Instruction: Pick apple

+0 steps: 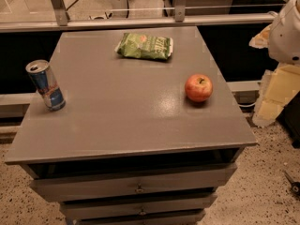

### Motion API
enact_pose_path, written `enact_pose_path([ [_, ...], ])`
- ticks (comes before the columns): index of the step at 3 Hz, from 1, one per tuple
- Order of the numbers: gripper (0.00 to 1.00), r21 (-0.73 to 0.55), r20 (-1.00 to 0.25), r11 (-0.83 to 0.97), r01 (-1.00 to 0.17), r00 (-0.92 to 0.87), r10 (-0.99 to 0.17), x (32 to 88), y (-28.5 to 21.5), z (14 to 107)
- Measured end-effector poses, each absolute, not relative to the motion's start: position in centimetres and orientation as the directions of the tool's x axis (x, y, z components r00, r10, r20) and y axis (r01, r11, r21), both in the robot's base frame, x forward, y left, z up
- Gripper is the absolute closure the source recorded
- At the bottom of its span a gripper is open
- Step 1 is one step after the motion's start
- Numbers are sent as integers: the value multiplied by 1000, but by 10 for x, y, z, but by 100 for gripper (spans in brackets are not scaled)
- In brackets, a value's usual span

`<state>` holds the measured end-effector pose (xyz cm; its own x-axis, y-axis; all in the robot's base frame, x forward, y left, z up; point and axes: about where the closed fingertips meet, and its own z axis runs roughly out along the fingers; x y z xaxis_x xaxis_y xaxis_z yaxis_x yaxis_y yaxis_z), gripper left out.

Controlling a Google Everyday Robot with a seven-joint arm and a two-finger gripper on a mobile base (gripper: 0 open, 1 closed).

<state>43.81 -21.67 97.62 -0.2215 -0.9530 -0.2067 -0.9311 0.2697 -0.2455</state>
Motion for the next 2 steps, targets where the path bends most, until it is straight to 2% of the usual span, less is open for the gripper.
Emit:
enact_pose_path([
  [2, 0, -273, -254, 251, -929, -182, -950, 441, -219, 977],
])
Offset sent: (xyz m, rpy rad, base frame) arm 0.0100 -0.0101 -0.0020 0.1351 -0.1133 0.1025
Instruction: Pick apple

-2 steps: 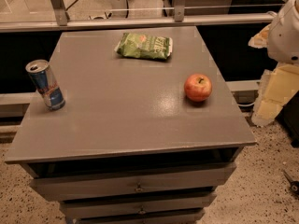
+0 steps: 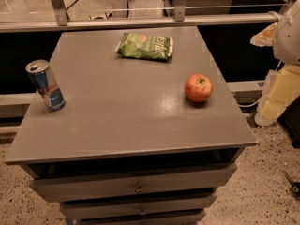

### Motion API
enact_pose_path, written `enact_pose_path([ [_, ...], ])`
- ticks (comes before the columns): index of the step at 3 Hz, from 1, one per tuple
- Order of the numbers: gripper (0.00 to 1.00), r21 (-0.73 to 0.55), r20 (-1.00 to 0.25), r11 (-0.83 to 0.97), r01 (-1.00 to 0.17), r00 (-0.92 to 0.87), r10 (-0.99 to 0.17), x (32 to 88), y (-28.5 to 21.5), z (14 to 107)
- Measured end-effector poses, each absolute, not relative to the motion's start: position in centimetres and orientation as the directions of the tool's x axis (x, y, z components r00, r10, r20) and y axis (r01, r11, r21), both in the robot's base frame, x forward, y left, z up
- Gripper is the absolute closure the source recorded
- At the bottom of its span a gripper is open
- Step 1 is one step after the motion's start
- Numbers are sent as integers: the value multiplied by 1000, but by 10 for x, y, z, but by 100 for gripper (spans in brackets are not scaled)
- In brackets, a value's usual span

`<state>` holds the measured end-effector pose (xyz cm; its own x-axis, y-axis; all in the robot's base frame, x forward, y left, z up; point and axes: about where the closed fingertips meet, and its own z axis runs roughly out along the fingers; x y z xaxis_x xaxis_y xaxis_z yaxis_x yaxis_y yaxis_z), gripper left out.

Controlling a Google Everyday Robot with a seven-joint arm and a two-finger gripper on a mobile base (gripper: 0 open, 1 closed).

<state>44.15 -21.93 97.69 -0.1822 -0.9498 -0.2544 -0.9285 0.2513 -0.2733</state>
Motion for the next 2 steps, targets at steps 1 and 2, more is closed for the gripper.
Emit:
enact_pose_path([
  [1, 0, -302, -369, 224, -926, -103, -924, 455, -208, 960],
  [2, 0, -356, -503, 235, -905, -27, -864, 489, -179, 948],
])
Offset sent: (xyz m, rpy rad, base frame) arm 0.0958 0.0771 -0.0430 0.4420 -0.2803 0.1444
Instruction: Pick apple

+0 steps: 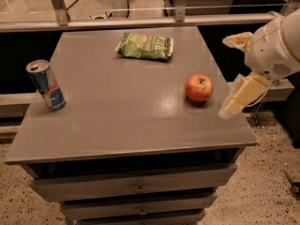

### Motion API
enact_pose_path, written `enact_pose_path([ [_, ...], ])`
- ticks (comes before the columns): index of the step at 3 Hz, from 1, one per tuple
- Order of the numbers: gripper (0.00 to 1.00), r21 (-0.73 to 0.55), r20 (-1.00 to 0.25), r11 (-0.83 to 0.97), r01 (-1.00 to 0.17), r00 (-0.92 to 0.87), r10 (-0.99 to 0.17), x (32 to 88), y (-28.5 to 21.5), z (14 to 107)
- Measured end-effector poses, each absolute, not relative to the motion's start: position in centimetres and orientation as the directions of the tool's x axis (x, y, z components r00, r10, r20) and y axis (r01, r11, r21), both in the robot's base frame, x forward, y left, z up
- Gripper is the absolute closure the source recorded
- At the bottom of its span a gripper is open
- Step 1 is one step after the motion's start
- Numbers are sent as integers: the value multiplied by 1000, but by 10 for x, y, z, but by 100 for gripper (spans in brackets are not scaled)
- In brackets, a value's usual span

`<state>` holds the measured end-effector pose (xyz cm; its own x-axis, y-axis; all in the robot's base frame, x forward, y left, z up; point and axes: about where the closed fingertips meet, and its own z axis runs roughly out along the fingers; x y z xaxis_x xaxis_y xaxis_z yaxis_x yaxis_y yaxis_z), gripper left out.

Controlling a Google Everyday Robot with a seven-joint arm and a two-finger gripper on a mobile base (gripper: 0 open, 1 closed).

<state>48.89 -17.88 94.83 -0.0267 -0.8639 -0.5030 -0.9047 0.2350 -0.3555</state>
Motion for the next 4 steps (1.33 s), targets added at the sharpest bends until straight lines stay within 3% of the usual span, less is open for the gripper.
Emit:
enact_pose_path([
  [3, 0, -342, -623, 364, -866, -81, -778, 579, -140, 876],
  [4, 16, -320, -632, 401, -858, -122, -766, 593, -148, 861],
])
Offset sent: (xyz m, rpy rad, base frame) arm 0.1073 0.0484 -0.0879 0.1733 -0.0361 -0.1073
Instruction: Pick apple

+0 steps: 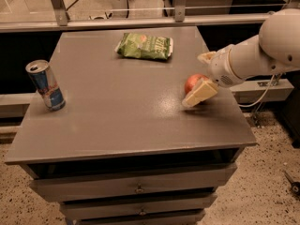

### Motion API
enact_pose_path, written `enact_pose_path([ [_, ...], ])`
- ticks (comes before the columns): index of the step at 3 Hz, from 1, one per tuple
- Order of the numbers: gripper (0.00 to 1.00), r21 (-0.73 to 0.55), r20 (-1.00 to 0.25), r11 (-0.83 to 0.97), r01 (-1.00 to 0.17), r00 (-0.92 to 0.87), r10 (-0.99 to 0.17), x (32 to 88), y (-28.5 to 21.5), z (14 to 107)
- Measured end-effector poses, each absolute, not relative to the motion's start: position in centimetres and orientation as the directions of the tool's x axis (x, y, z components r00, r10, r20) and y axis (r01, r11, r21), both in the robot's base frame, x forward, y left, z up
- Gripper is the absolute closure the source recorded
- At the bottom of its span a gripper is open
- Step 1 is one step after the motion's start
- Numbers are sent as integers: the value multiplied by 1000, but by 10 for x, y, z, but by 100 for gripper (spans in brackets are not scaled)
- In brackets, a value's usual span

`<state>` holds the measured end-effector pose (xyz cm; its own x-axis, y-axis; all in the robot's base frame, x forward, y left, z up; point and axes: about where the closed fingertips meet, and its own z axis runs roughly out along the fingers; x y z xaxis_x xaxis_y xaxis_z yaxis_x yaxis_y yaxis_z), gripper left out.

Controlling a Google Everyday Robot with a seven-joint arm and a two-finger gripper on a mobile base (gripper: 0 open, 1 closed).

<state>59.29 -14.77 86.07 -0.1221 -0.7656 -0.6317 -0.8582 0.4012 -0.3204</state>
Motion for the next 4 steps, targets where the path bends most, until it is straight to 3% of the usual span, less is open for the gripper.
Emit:
enact_pose_path([
  [3, 85, -267, -696, 403, -875, -114, -709, 576, -159, 875],
  [4, 100, -255, -782, 319, -913, 1, -623, 555, -144, 914],
])
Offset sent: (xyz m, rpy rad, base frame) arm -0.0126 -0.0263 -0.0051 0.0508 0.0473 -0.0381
